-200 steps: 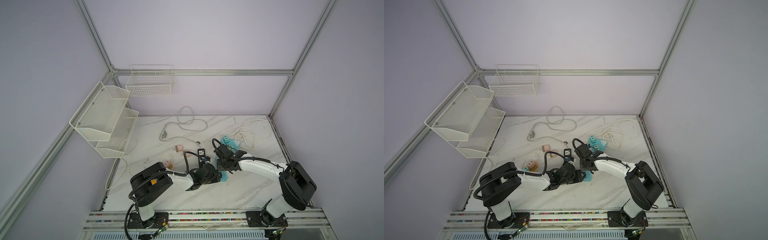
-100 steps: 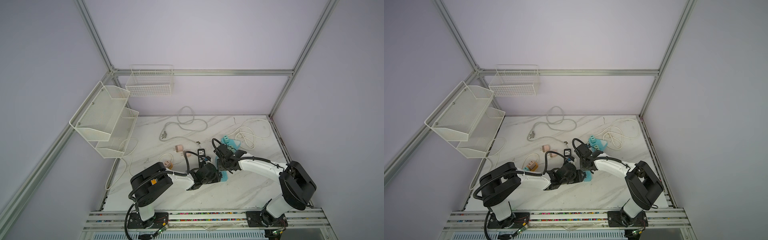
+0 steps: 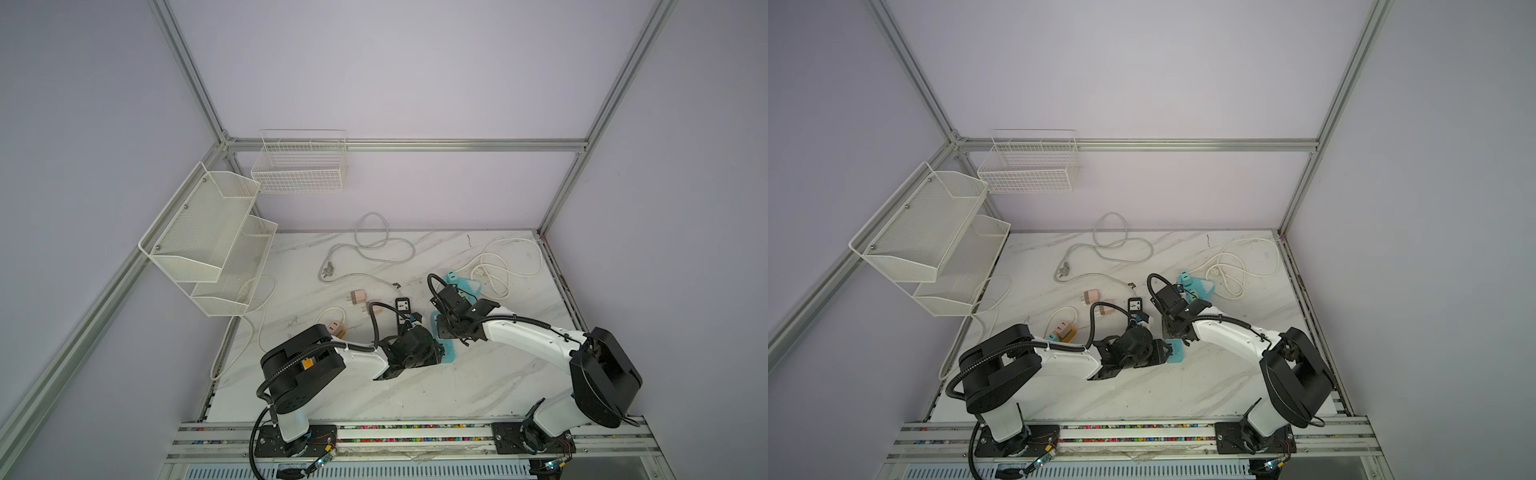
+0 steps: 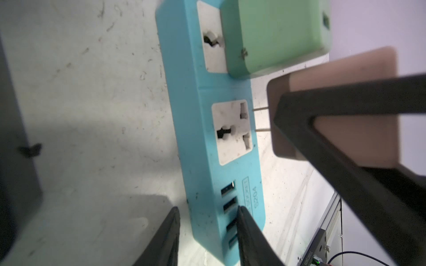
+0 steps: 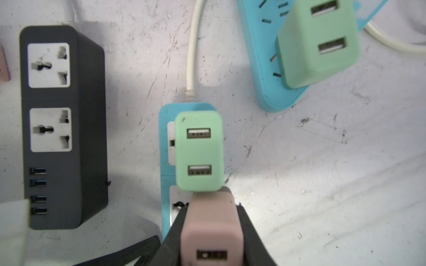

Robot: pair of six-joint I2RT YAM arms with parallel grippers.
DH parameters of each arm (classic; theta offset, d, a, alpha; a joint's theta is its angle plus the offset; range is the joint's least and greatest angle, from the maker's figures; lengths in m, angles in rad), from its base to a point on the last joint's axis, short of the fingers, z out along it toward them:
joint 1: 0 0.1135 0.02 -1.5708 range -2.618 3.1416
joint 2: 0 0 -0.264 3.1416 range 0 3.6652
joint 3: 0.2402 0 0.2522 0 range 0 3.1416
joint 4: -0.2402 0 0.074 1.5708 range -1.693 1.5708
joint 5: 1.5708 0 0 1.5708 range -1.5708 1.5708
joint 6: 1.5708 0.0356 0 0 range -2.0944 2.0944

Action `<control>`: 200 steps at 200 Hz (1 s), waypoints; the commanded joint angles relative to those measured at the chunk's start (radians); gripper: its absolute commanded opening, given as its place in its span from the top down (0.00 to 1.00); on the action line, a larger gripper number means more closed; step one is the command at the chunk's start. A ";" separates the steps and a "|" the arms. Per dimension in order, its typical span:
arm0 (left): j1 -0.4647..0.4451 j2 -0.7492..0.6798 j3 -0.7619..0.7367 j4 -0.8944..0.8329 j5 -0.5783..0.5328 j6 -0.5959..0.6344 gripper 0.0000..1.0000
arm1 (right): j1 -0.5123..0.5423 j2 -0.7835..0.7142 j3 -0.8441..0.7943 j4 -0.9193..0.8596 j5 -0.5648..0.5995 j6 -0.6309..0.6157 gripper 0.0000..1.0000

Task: Pull the plug off the socket
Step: 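Carry the pink adapter away with the right gripper while the left gripper lifts off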

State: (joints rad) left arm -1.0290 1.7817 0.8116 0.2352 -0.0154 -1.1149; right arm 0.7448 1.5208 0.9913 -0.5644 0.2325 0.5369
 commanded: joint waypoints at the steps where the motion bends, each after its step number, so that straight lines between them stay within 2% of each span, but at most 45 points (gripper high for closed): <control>1: -0.009 0.019 0.019 -0.172 -0.018 0.035 0.60 | -0.004 -0.055 0.030 -0.035 0.040 0.003 0.80; 74: -0.007 -0.070 0.116 -0.240 -0.037 0.156 0.57 | -0.005 -0.142 0.015 -0.009 -0.003 0.015 0.80; 97: -0.006 -0.118 0.124 -0.257 -0.045 0.176 0.57 | -0.005 -0.214 0.008 -0.001 -0.011 0.026 0.80; 157: -0.005 -0.316 0.018 -0.289 -0.121 0.200 0.55 | -0.005 -0.274 -0.023 0.111 -0.092 0.030 0.80; 200: 0.006 -0.490 -0.033 -0.436 -0.235 0.236 0.51 | 0.010 -0.225 -0.053 0.283 -0.212 0.061 0.80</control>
State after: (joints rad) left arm -1.0298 1.3804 0.8383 -0.0975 -0.1509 -0.9237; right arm 0.7448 1.2659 0.9672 -0.4206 0.1043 0.5640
